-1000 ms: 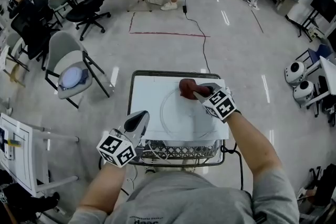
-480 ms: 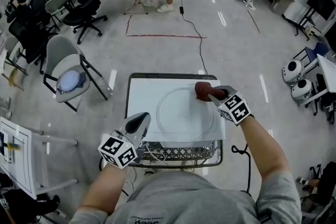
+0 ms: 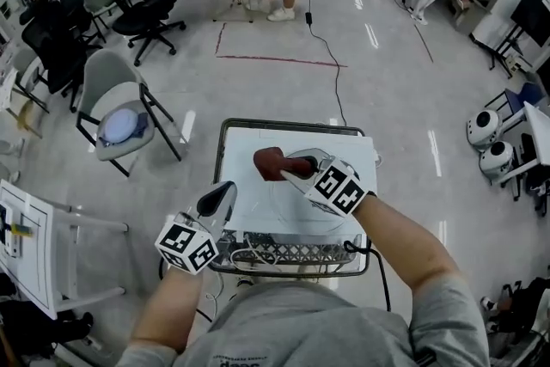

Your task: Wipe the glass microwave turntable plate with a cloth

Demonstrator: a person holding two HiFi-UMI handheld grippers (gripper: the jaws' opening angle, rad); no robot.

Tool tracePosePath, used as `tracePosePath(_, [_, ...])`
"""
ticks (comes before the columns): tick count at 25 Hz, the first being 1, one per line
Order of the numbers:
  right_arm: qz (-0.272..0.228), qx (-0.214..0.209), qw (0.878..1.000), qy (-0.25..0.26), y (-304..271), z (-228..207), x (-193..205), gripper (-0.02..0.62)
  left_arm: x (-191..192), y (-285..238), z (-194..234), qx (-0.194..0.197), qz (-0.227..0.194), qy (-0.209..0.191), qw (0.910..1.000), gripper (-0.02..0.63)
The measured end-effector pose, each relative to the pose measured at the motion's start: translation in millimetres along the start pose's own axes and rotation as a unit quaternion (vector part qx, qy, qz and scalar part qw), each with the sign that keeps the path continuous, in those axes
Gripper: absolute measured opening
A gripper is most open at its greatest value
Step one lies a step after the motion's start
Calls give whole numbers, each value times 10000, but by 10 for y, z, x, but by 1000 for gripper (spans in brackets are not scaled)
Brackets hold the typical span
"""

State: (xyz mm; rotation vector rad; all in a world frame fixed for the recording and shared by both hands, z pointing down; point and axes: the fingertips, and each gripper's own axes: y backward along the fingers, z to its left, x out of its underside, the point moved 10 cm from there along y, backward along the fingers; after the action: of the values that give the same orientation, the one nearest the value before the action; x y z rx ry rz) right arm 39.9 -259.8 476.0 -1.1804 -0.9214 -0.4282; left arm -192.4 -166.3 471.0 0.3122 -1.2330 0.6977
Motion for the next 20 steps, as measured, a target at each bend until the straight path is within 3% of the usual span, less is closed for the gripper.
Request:
tracePosePath(4, [251,-298,9990,216,-263,150,18,81,-40,139,237,-356,-31,-53,9993,0])
tracePosePath(9, [428,-341,9983,218,-339,163,149,81,-35,247,361,-506,-85,34,9987,0])
tracePosePath(20, [563,136,9983,-106,280,-144,665,81,-24,-164,21,-68,-11,58,10000,0])
